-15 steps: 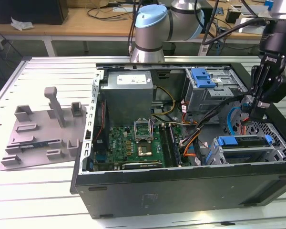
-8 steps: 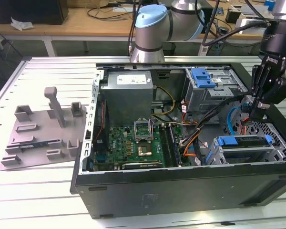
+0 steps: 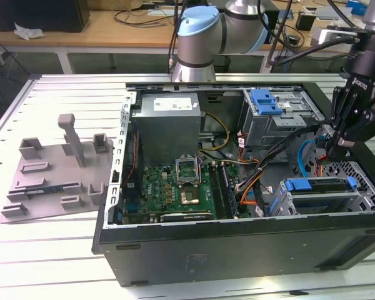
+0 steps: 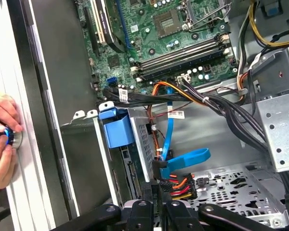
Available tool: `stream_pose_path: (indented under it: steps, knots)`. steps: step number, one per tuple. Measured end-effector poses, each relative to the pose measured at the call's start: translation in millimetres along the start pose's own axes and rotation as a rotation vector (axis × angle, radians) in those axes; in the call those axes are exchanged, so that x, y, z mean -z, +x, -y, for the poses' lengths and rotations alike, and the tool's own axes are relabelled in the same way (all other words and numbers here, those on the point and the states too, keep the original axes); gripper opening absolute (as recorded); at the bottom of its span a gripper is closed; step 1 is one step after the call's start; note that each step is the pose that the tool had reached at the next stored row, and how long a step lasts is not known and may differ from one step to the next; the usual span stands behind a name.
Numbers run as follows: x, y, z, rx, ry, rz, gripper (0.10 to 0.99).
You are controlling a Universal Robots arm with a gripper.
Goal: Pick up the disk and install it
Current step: 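Insert the first disk wire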
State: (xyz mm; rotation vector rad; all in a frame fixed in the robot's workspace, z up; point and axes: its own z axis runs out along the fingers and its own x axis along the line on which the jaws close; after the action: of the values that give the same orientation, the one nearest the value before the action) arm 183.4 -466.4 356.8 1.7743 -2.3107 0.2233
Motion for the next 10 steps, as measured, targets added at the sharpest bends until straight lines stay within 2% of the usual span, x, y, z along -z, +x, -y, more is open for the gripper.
stream_pose_path:
  steps: [3, 7, 10]
  knots:
    - [-2.1, 7.7, 1.1, 0.002, -0.003, 0.0114, 0.169]
    - [-4.3, 15.8, 0.7, 0.014, -0.001, 0.0186, 0.169]
    - [-4.9, 17.6, 0.0, 0.033, 0.003, 0.0218, 0.169]
